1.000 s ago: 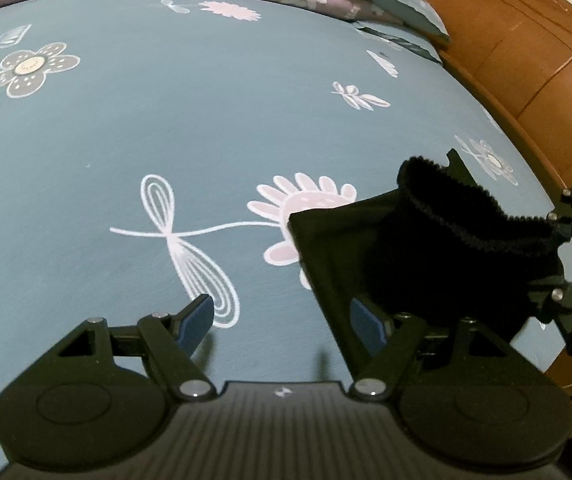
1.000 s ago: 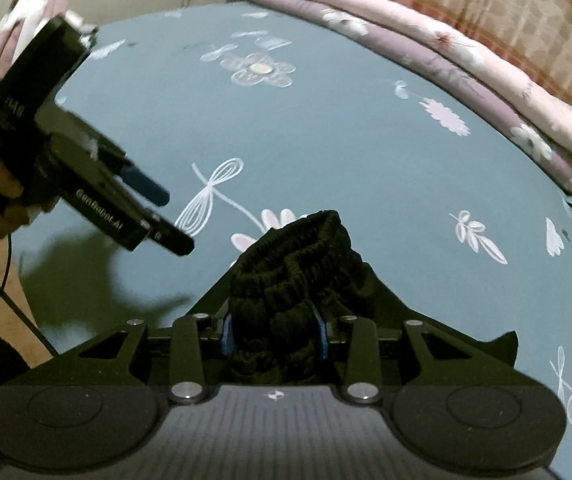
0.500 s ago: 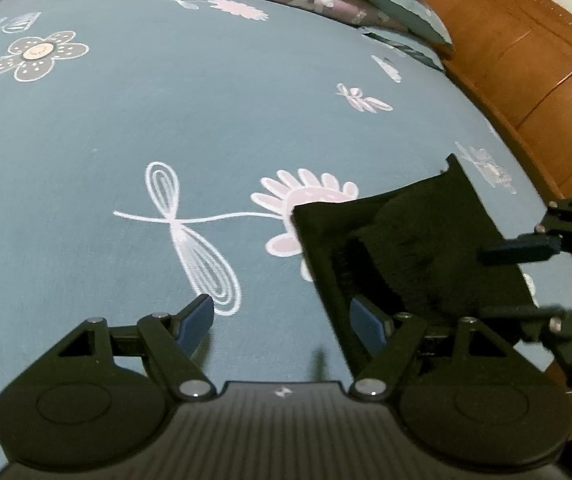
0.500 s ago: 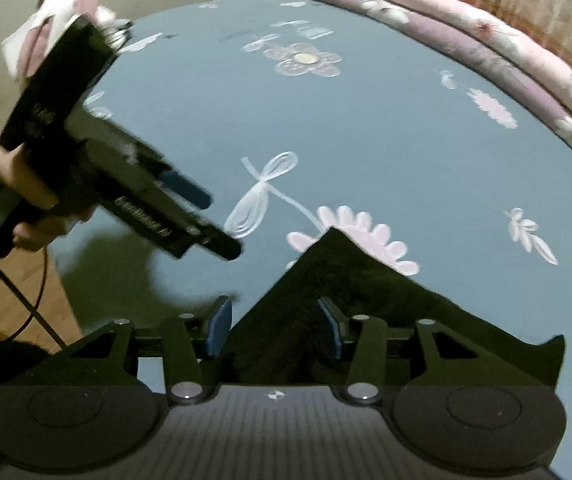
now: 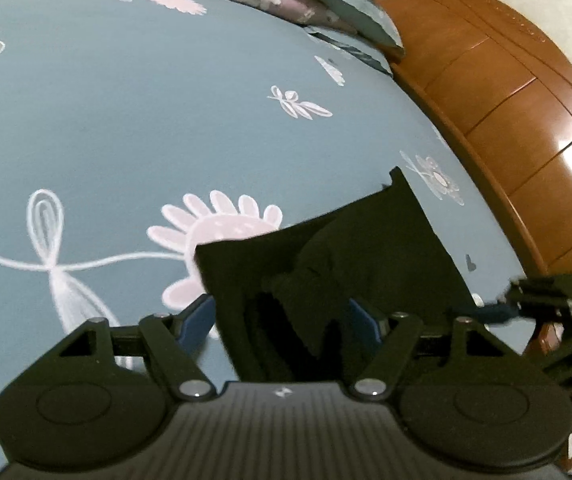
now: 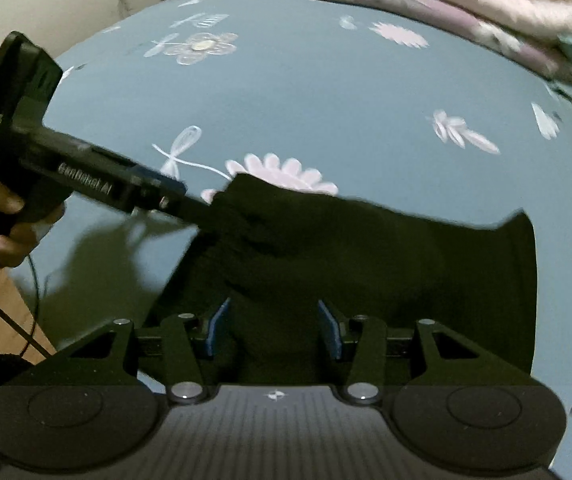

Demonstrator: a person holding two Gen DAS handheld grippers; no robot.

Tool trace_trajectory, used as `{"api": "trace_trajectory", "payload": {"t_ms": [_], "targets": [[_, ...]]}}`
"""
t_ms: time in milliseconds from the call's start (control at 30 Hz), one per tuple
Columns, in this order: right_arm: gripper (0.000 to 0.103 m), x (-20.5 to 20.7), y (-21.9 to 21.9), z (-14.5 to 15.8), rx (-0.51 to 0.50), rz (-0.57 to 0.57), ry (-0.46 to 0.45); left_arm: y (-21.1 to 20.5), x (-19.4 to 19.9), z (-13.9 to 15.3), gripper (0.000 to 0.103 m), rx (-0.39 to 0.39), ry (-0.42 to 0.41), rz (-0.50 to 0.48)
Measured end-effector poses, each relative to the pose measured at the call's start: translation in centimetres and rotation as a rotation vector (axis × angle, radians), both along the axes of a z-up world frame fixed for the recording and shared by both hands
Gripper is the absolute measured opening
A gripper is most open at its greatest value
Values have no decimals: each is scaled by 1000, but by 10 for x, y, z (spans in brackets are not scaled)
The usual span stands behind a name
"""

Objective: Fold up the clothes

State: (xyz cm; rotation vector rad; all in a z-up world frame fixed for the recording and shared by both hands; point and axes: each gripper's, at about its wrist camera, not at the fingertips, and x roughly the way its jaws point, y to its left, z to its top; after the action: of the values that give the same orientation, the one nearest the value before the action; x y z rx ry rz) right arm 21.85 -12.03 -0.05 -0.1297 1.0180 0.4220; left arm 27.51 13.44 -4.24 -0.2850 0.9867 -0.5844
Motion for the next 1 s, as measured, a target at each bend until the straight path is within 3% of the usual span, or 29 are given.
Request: {"api": "trace_trajectory", "payload": {"t_ms": [200, 267, 400, 433, 533, 600, 733, 867, 1000], "targets": [[54, -5, -28, -9, 52, -93, 11, -19, 11, -11, 71, -8, -33, -41], [54, -6, -36, -10, 60, -113, 10, -25, 9, -14, 61, -6, -28, -55], [54, -8, -52, -13, 78, -153, 9, -28, 3, -16, 58, 10, -30, -48], [54, -8, -56, -13, 82, -161, 9, -28, 1, -14, 47, 10, -36, -42], [54, -8, -67, -16, 92, -191, 8, -27, -4, -6, 26, 14, -50, -26], [54, -8, -74, -17, 100, -210, 8, -25, -7, 4, 24, 9, -64, -21], [54, -8, -88, -18, 113, -229, 2, -17, -11, 13, 24, 10, -64, -8], [54, -7, -99, -23, 109, -241, 8, -13, -10, -4, 25, 47, 3, 25], [54, -8, -110, -27, 85, -255, 13, -9, -11, 6, 34, 78, 7, 33]]}}
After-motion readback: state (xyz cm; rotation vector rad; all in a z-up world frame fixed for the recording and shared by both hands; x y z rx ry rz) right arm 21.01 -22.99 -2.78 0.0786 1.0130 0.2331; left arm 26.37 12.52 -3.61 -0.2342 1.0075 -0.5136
